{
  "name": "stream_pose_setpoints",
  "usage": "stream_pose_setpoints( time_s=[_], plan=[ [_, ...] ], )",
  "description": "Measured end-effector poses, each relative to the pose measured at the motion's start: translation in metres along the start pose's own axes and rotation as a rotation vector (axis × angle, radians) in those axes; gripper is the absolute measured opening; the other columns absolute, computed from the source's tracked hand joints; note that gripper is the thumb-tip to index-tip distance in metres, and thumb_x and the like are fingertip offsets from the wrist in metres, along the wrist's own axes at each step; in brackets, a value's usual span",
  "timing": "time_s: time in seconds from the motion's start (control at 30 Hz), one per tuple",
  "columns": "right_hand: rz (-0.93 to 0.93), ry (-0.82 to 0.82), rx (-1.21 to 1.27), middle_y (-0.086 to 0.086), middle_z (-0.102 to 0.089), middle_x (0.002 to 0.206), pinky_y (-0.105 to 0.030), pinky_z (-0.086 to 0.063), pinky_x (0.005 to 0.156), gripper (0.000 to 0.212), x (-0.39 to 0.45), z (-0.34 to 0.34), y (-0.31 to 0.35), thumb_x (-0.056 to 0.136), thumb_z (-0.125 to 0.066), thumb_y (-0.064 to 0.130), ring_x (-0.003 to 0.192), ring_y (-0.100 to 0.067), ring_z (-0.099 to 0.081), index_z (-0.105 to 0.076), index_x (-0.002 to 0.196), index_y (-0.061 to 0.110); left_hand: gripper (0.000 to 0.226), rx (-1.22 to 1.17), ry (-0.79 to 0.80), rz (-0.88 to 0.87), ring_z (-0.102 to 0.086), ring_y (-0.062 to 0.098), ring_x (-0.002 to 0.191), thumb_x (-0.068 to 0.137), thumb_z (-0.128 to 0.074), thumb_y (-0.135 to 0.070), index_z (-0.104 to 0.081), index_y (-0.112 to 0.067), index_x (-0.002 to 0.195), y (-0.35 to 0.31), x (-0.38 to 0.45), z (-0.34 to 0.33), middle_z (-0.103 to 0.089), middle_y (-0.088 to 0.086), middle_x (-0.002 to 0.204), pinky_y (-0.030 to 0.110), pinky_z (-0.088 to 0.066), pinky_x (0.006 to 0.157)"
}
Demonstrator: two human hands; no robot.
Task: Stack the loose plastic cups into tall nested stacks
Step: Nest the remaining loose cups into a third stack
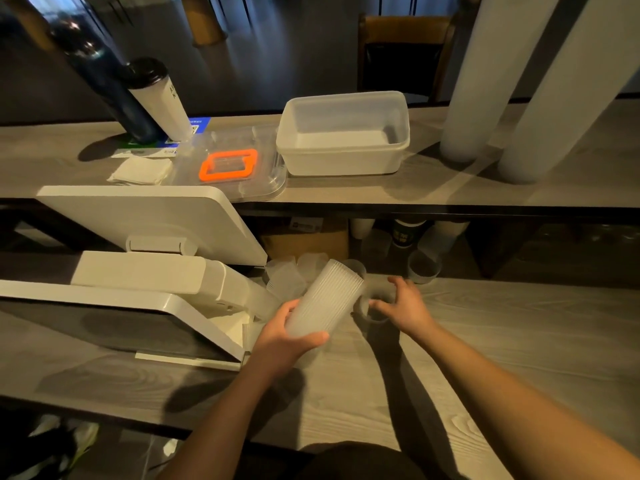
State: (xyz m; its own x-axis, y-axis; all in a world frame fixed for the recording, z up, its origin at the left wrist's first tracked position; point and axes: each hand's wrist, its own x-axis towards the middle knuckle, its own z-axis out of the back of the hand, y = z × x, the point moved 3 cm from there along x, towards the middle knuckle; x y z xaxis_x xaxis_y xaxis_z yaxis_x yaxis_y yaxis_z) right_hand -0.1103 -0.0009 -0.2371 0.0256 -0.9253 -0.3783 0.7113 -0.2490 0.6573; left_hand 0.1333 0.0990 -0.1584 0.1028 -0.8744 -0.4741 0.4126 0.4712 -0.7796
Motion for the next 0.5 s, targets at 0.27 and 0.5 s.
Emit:
stream_pose_setpoints(
  time_s=[0.27, 0.5],
  plan=[
    [0.093, 0.11, -0.38, -0.006, -0.022, 0.161, -0.047, -0.022, 0.122, 0.107, 0.014, -0.031, -0.001, 0.076, -0.082, 0.039, 0.149, -0.028, -0.019, -0.016, 0.157, 0.021, 0.093, 0.03, -0.02, 0.008, -0.054, 0.016, 0.109, 0.054, -0.074, -0.061, -0.04, -0.036, 0.137, -0.002, 0.002, 0.004, -0.05, -0.005, 0.126, 0.034, -0.056, 0.085],
    [-0.004, 0.124, -0.228, -0.007, -0.037, 0.147, -0.042, -0.043, 0.11, 0.082, 0.005, -0.031, -0.019, 0.082, -0.077, 0.032, 0.134, -0.027, -0.042, -0.032, 0.15, 0.023, 0.098, 0.02, -0.027, -0.025, -0.055, 0.014, 0.11, 0.05, -0.078, -0.064, -0.042, -0.036, 0.137, -0.005, -0.001, 0.012, -0.052, -0.007, 0.127, 0.031, -0.056, 0.083]
  ],
)
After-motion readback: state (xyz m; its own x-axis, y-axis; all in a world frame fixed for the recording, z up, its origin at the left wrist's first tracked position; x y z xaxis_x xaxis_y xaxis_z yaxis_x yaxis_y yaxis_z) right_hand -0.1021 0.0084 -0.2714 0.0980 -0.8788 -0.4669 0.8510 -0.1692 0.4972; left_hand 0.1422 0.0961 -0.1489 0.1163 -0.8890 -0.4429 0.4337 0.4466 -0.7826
